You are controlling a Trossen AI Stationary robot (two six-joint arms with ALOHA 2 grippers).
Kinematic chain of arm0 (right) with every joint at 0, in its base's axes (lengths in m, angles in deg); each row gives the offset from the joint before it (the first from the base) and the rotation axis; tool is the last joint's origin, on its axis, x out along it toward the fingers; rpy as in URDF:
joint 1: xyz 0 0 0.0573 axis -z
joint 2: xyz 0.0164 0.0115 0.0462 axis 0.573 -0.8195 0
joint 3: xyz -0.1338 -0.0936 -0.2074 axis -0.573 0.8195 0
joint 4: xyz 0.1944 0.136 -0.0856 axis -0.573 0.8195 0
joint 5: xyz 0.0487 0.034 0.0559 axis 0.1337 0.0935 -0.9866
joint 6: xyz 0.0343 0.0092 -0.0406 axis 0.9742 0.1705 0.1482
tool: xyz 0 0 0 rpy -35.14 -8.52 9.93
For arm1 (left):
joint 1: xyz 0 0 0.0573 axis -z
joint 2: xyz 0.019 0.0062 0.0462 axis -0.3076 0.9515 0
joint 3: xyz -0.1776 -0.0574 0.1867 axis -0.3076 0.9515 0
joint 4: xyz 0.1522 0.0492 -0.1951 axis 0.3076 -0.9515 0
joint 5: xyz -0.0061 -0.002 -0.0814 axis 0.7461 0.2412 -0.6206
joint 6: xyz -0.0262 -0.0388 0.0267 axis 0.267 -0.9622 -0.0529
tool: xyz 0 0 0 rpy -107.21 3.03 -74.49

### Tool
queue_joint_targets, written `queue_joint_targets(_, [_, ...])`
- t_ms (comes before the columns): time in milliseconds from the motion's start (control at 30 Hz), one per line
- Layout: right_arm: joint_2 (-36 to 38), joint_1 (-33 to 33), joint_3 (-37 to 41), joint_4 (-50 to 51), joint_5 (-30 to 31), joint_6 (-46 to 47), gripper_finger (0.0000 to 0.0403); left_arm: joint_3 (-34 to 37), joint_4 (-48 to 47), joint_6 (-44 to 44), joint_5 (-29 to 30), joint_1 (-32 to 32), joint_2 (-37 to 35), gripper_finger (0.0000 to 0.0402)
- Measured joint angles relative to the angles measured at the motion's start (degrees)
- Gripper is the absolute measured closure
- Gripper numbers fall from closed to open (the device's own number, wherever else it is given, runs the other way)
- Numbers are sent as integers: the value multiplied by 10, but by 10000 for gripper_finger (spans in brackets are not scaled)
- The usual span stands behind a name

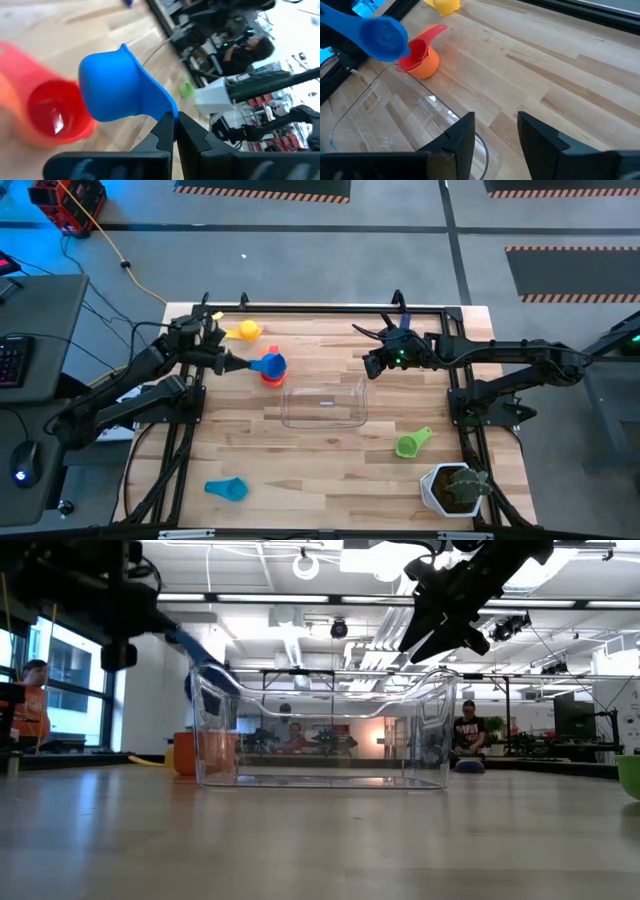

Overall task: Nest measuring cups in basket
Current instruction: Stack the blue measuring cup on top of the red measuring cup

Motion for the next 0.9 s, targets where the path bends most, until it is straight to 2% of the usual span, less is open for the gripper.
queue_joint_targets(267, [0,0,0,0,0,10,265,51,105,-53,-39,-27,8,401])
queue_joint_targets(633, [0,0,0,0,17,10,265,86,96,-71,-43,-37,15,399])
queue_joint_targets(900, [0,0,0,0,17,10,265,95,97,-85,-13,-37,15,368])
